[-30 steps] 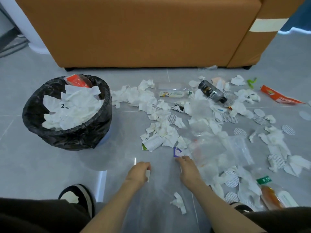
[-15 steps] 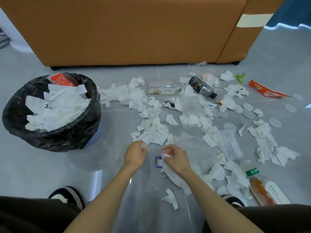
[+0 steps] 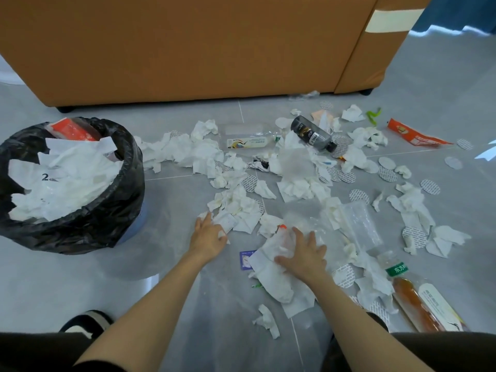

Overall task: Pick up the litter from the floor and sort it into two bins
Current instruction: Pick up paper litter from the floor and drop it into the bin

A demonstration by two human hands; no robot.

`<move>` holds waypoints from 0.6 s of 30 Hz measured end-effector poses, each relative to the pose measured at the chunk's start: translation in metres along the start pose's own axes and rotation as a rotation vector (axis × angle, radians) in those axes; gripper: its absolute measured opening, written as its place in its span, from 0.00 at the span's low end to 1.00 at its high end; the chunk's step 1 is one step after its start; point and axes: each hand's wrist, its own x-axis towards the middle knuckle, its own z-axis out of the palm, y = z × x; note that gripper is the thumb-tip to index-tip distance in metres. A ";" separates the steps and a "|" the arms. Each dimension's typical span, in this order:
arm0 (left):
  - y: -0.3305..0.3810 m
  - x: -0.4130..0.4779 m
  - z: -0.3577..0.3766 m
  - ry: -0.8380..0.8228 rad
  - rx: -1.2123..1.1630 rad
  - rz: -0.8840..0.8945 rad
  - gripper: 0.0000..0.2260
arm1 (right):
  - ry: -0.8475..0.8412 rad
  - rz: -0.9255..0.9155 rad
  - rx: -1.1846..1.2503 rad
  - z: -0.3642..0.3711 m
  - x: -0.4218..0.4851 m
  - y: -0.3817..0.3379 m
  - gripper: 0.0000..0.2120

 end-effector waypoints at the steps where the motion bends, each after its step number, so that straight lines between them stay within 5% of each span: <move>1: -0.002 0.002 0.002 -0.006 0.017 0.012 0.15 | 0.006 0.018 0.021 0.002 0.001 0.002 0.43; 5: -0.004 0.004 0.010 0.030 0.009 0.030 0.17 | 0.050 0.050 -0.083 0.006 0.004 0.005 0.42; 10: 0.002 0.004 0.014 0.071 0.127 0.038 0.13 | 0.150 -0.069 -0.247 0.011 -0.001 0.004 0.27; 18: 0.007 -0.011 0.018 0.083 -0.046 -0.038 0.04 | 0.292 -0.094 0.224 -0.008 0.005 -0.002 0.20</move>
